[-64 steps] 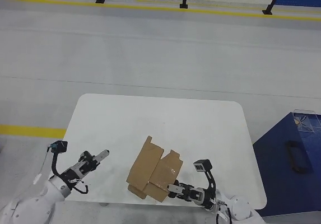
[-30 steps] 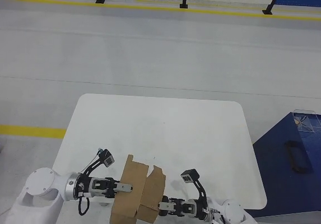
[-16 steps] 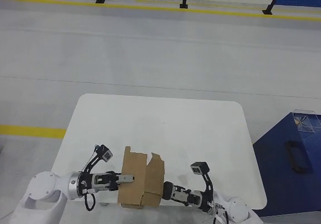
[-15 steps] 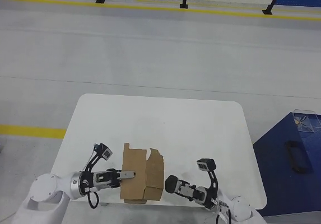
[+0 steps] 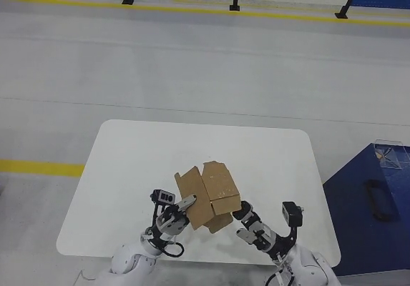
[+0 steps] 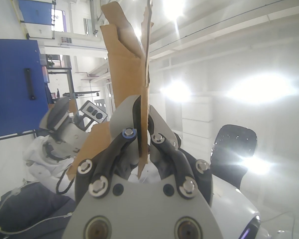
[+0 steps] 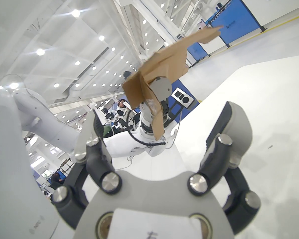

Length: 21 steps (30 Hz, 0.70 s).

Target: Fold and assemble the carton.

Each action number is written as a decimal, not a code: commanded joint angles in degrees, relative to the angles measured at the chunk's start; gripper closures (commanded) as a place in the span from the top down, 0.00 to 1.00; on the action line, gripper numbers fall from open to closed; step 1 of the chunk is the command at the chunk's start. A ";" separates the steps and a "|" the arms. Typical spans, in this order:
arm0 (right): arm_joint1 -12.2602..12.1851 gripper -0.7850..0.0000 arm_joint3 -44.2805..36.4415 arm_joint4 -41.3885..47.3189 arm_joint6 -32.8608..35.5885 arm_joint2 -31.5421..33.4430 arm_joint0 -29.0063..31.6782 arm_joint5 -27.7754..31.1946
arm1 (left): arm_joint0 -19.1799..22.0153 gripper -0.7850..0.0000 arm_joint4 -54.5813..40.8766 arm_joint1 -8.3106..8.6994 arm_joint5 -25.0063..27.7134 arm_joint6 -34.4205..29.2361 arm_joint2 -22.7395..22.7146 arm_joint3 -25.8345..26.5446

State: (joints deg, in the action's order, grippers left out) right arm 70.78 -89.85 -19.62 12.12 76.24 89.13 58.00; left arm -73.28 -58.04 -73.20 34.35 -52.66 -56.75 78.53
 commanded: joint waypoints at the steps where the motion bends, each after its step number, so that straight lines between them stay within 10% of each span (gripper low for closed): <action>1: 0.45 0.82 2.06 -3.28 -2.80 -2.03 -1.34 0.00 | 0.42 0.00 -0.44 -0.30 0.62 -1.35 0.43 -1.48; 3: 0.79 0.39 3.17 -5.27 -5.30 -3.54 -2.11 0.00 | 0.87 0.00 -0.44 -0.57 0.42 -1.90 0.84 -2.56; 6: 1.05 0.05 4.15 -7.44 -8.40 -4.98 -2.90 0.00 | 1.33 0.00 -0.79 -0.93 0.34 -2.39 1.18 -3.55; 15: 0.34 0.00 5.00 -4.65 -9.20 -8.43 -4.16 0.00 | 1.58 0.00 -1.46 -1.62 0.72 -3.15 0.72 -4.69; 16: 0.20 0.00 4.97 -3.86 -8.84 -8.78 -4.21 0.00 | 1.60 0.22 -1.49 -1.69 0.83 -3.16 0.60 -4.82; 18: -0.11 0.00 5.00 -1.97 -8.19 -9.20 -4.38 0.00 | 1.61 1.00 -2.42 -1.86 0.04 -3.25 0.57 -4.92; 21: -0.71 0.00 4.58 1.25 -6.48 -9.36 -4.45 0.00 | 1.55 1.00 -3.78 -1.98 -0.39 -3.74 -0.19 -5.10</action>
State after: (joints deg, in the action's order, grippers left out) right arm 70.24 -85.10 -19.41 5.17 66.84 84.64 58.00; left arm -71.65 -61.18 -75.16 34.19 -56.28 -56.67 73.46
